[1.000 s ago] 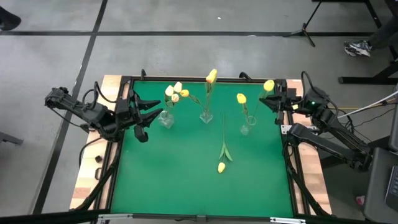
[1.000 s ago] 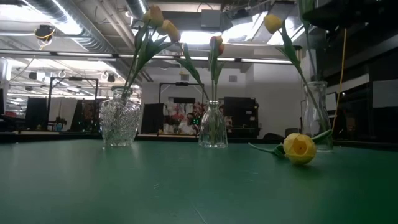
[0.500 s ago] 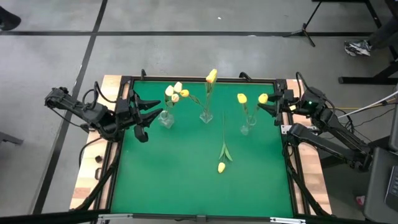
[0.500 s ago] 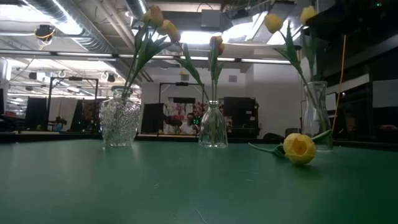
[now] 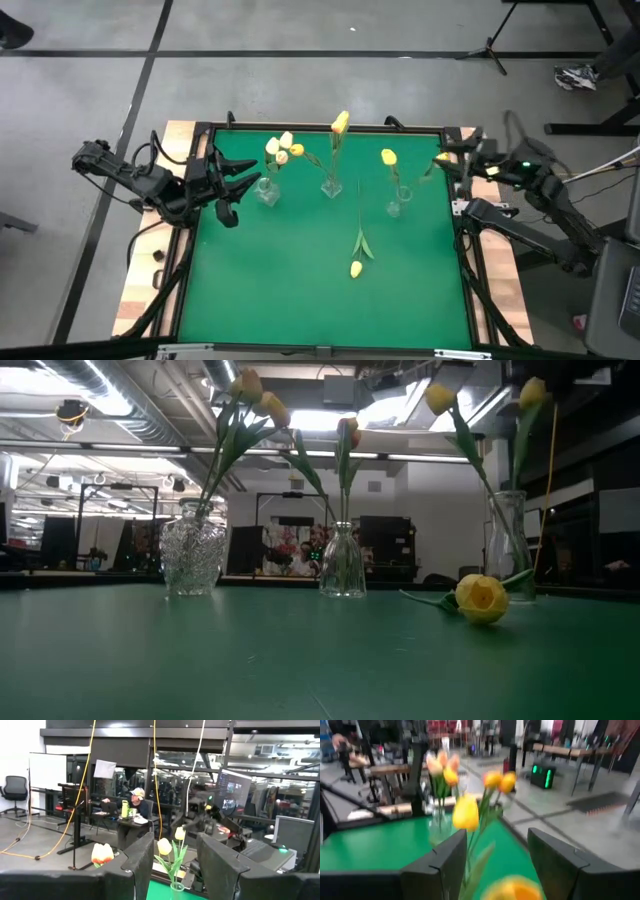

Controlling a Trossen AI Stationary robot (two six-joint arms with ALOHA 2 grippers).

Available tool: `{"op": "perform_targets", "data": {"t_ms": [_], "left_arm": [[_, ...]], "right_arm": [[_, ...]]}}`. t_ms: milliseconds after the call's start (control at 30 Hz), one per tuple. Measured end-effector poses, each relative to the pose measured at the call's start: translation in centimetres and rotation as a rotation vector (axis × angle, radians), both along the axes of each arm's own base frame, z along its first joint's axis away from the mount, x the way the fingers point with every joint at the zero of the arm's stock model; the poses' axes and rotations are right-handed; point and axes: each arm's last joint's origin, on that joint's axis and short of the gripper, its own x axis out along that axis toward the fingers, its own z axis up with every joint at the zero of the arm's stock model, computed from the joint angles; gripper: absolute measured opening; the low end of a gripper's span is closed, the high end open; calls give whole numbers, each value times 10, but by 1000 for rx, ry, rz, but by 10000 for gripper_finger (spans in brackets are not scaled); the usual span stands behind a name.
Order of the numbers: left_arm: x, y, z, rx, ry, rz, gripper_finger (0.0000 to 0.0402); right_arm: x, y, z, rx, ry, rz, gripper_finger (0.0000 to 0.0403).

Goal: Sort flowers into vase by color
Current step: Put the yellow flower into the right transparent vase

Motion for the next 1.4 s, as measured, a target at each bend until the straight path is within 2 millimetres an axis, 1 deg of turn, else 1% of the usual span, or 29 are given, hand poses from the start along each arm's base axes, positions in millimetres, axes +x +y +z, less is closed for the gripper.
{"op": "perform_targets", "data": {"t_ms": [167,300,367,467,567,700,767,867,933,1000,1067,1167,1233,1333,1400], "left_arm": [[0,0,0,0,0,0,145],[0,0,-1,-15,3,-4,145],[0,-1,-2,-20,12,-11,145],[0,-4,-4,-19,29,-29,145],[-1,-7,-7,-5,59,-46,145],[-2,-12,-10,10,91,-74,145],[-3,-15,-11,12,100,-90,145],[-4,-18,-12,16,106,-108,145],[-5,-19,-12,16,105,-116,145],[-5,-19,-12,13,106,-104,145],[-5,-18,-12,6,109,-67,145],[-6,-17,-12,0,111,-38,145],[-6,-17,-12,-2,112,-24,145],[-6,-17,-12,2,116,-7,145],[-6,-16,-12,12,123,7,145]], "right_arm": [[-17,11,31,-45,-55,-67,211],[-35,26,56,-39,-93,-63,211],[-43,33,63,-13,-98,-28,211],[-48,40,68,41,-112,46,211],[-47,42,66,114,-109,122,211],[-39,40,55,217,-77,243,211],[-31,35,49,269,-53,279,211],[-15,23,34,358,-11,317,211],[-5,17,26,386,-9,364,211],[5,10,21,390,-25,420,211],[12,6,21,394,-58,486,211],[13,8,35,353,-127,599,211],[6,15,53,288,-183,668,211],[-17,34,88,143,-283,719,211],[-39,48,113,-18,-364,692,211]]}}
